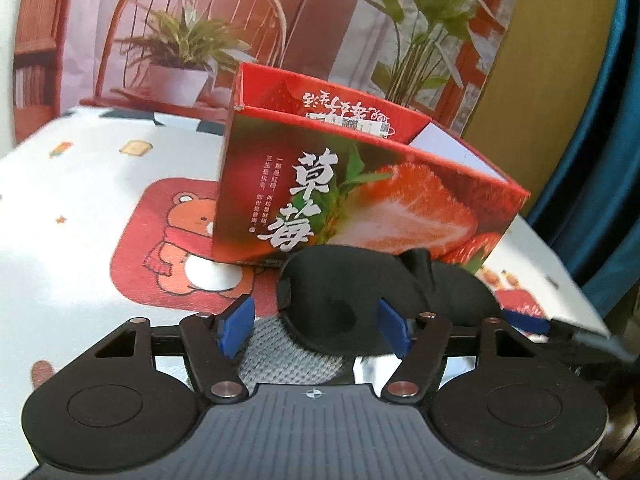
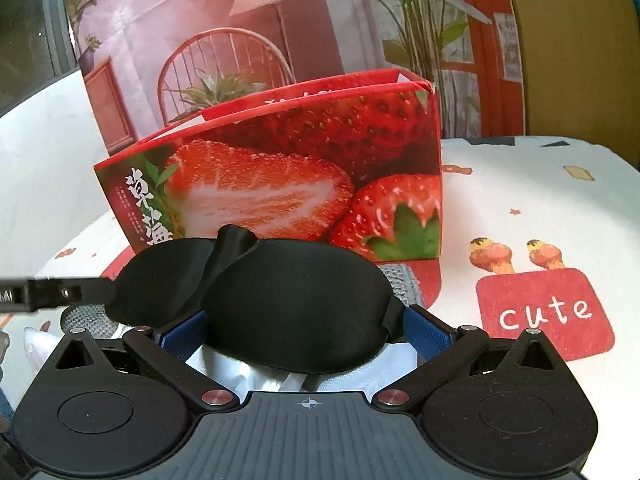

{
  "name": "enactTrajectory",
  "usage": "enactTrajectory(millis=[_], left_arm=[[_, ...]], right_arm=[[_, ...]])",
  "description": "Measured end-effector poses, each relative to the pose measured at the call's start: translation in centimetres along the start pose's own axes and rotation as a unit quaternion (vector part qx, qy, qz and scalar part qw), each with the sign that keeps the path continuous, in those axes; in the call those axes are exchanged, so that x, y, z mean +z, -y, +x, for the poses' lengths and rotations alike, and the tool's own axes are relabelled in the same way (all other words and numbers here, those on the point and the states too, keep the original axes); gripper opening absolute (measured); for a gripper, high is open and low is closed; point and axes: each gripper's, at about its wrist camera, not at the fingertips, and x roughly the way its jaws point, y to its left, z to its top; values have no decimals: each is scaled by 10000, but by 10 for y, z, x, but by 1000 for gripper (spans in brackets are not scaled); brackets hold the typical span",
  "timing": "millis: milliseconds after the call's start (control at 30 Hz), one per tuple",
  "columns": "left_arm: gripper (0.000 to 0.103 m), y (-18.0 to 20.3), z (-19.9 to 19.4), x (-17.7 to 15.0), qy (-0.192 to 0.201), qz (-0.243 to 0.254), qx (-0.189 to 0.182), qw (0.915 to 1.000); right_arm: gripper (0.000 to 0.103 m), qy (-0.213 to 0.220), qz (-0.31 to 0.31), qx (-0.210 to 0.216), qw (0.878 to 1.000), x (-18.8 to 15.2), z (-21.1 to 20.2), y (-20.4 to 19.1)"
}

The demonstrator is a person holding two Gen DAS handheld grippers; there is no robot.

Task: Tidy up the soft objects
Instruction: 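Lower both tools onto the black eye mask and close both on it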

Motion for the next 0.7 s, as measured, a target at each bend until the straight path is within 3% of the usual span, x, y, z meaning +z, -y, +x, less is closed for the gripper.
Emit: enactTrajectory(millis=[167,367,533,700], left_arm=[[70,-2,19,17,-234,-190,-282,9991],[69,1,42,21,-453,-289,-276,9982],[69,-3,45,18,-490,-404,-268,9976],[64,-1,40,17,-429,-412,-553,9967]], right_arm=[[103,-25,53,22,10000,-1,1,2],[103,-36,143,77,9999,0,2,4],[103,-37,195,103,9998,0,3,5],[103,-33,207,104,9997,-1,3,5]])
